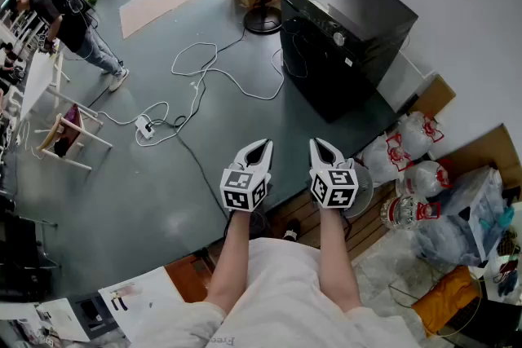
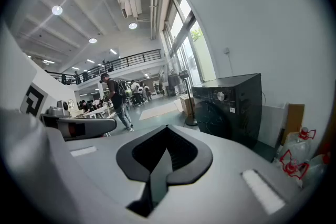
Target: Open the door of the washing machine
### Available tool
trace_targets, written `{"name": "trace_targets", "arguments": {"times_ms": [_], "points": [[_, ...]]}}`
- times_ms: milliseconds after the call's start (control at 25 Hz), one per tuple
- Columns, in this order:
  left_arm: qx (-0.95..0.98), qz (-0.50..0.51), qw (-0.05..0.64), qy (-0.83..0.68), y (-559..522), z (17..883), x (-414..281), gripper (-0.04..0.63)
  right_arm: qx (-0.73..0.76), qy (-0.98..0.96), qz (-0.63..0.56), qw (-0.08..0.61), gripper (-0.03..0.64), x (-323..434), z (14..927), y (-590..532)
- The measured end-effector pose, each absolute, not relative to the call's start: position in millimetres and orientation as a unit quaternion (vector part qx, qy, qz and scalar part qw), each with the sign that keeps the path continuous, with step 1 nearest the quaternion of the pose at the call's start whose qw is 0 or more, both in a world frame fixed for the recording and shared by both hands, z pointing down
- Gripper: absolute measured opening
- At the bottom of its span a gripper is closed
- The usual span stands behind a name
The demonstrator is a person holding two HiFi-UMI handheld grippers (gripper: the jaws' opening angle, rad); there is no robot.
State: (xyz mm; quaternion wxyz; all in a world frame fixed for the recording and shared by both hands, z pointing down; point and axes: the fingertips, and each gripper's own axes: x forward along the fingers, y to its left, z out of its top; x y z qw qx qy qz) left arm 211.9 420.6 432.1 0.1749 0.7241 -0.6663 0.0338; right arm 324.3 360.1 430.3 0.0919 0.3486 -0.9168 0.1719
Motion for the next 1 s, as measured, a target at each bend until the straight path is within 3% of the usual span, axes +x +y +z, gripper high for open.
{"name": "trace_targets", "arguments": {"times_ms": [280, 600, 1000], "points": [[0.729, 0.026, 0.180, -0.660, 402, 437, 199, 0.057, 0.358, -0.913, 0.175, 0.089, 0.002, 317, 434, 344], [0.755, -0.004, 0.198, -0.625, 370, 443, 168, 0.055, 0.341, -0.916, 0.210, 0.036, 0.002, 278, 439, 317], [0.763, -0.025, 0.214, -0.609, 296, 411, 58, 0.055, 0.371, -0.902, 0.217, 0.043, 0.002, 196, 409, 256]]}}
